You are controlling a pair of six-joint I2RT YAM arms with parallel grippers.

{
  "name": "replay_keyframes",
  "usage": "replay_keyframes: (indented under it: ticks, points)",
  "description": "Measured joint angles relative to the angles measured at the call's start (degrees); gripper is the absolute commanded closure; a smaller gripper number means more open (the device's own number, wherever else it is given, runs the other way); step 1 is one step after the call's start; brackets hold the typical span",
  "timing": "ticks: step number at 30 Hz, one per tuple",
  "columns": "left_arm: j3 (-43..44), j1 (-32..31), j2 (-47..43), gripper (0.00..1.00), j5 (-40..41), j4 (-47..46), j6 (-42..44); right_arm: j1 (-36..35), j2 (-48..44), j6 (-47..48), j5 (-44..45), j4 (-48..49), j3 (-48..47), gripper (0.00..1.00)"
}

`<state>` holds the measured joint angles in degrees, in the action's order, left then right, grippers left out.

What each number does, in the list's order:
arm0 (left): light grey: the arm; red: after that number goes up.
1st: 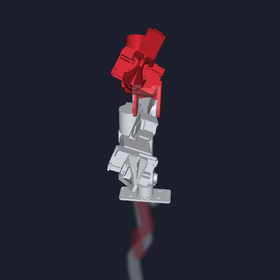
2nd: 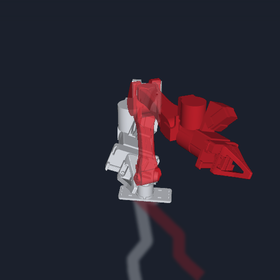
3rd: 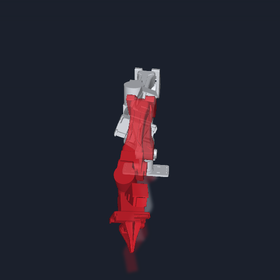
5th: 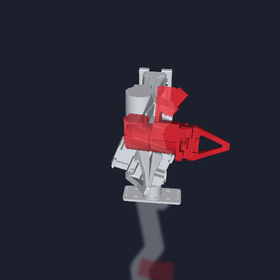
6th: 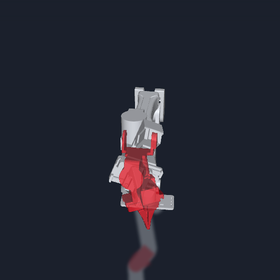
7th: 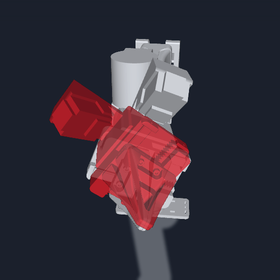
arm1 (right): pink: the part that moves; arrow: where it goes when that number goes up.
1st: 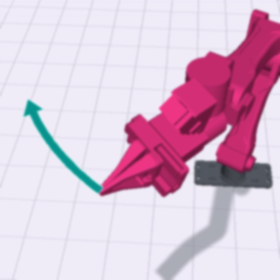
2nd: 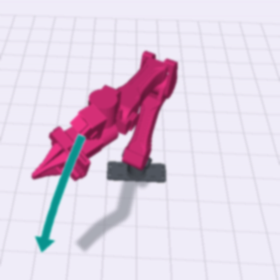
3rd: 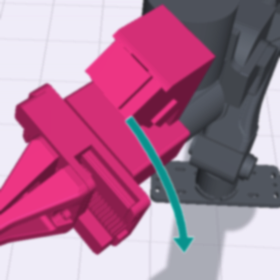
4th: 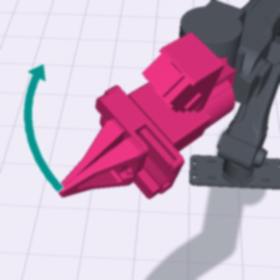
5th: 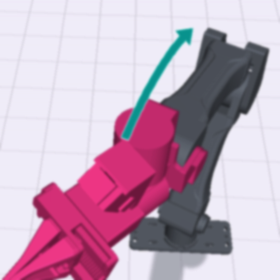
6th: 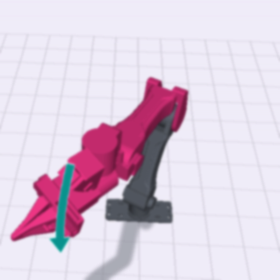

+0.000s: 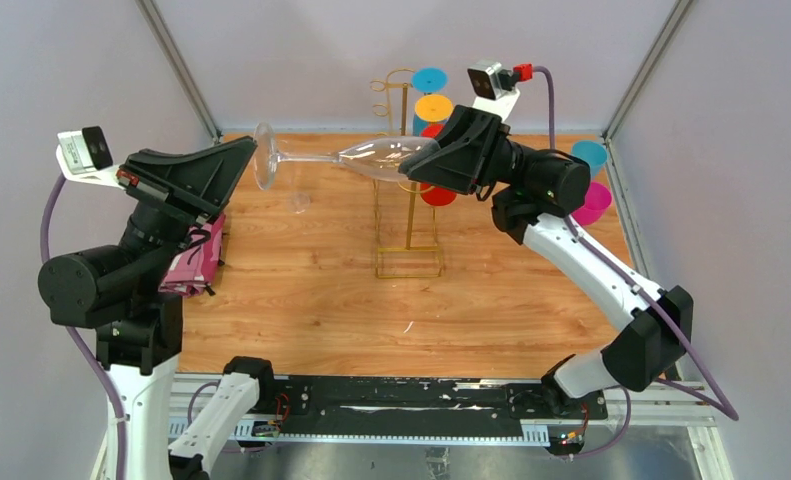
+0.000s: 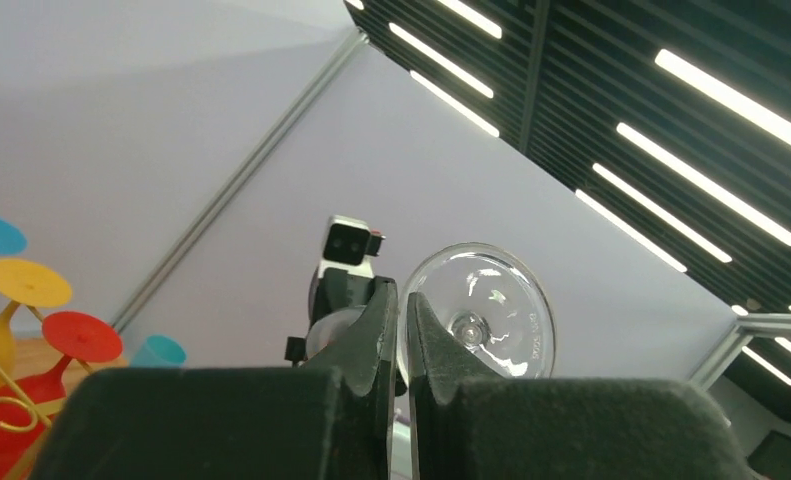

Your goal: Take the wine glass off the wine glass rack

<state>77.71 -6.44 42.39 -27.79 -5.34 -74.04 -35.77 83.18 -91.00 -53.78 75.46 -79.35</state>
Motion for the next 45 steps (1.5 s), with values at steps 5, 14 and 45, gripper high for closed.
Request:
replay_keyframes:
  ticks: [5, 14, 45]
  points:
    - [-1.7, 0.5, -0.3, 1.00, 2.2, 1.4, 0.7, 0.0, -3.3, 4.5, 1.5, -5.0, 1.0, 1.00]
    - [-1.4, 0.8, 0.4, 0.77, 2.8, 7.5, 5.6, -0.3, -14.8, 27.6, 5.1, -37.4, 0.5, 1.00]
    - [19.7, -11.4, 28.2, 1.00, 19.1, 37.0, 43.2, 21.3, 12.6, 87.4, 68.1, -132.7, -48.0, 1.00]
